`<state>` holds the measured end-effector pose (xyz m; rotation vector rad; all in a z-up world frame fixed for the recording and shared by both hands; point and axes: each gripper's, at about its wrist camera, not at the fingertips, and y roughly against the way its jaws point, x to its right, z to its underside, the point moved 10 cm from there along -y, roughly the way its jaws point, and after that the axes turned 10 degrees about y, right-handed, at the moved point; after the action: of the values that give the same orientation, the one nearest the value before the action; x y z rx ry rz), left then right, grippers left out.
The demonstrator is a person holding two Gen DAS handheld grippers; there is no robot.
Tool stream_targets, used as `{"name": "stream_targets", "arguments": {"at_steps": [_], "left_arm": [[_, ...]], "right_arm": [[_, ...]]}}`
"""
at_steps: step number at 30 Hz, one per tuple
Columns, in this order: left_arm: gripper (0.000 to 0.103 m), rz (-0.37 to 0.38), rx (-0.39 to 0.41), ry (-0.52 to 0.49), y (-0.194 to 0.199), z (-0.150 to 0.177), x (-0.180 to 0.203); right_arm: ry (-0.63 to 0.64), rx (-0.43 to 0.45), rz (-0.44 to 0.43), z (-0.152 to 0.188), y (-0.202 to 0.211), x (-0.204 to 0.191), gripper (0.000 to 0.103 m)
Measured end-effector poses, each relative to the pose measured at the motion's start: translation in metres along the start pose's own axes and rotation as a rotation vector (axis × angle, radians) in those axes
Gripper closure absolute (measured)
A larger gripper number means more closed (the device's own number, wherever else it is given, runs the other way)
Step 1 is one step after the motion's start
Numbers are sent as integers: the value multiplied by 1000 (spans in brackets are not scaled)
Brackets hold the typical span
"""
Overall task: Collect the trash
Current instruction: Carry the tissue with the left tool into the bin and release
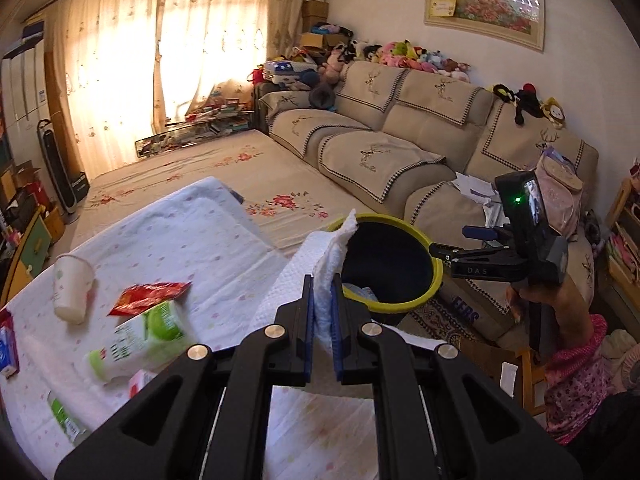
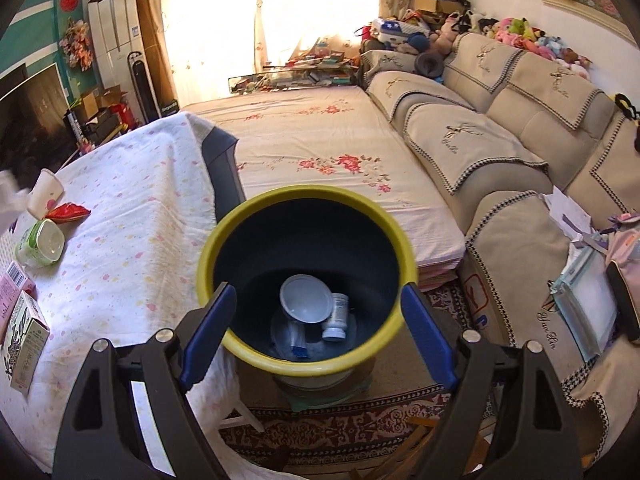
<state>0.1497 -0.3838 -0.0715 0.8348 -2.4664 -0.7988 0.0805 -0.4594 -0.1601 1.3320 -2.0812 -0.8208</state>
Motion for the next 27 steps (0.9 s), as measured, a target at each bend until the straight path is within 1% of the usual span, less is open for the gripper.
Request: {"name": "stream_targets", "arguments": {"at_steps": [2, 5, 11, 16, 17, 18, 19, 20, 21, 24, 27], "left_arm": [[95, 29, -40, -3, -34, -9, 16], [95, 49, -95, -16, -83, -16, 36], [95, 48, -209, -30, -175, -15, 66], [93, 31, -280, -29, -231, -9, 75], [89, 28, -291, -23, -239, -9, 76], [76, 28, -300, -20, -248, -8, 78], [66, 23, -304, -21, -253, -8, 78], [49, 13, -302, -21, -258, -9, 78], [41, 9, -297, -18, -260, -10, 79], [41, 38, -283, 13, -254, -12, 79], [39, 59, -243, 36, -224, -14, 71]], "right_arm": [[-15, 5, 16, 3, 4, 13, 21], [-35, 3, 42, 10, 7, 31, 21], [-79, -18, 61, 25, 5, 59, 21], [-97, -31, 66, 32, 1, 70, 21], [-99, -32, 65, 33, 0, 71, 21], [-101, -32, 65, 34, 0, 71, 21], [-102, -34, 66, 35, -1, 72, 21], [-103, -34, 68, 35, -1, 72, 21], [-102, -34, 71, 35, -2, 72, 21], [-96, -37, 65, 36, -2, 69, 21], [-84, -41, 55, 37, -5, 64, 21]]}}
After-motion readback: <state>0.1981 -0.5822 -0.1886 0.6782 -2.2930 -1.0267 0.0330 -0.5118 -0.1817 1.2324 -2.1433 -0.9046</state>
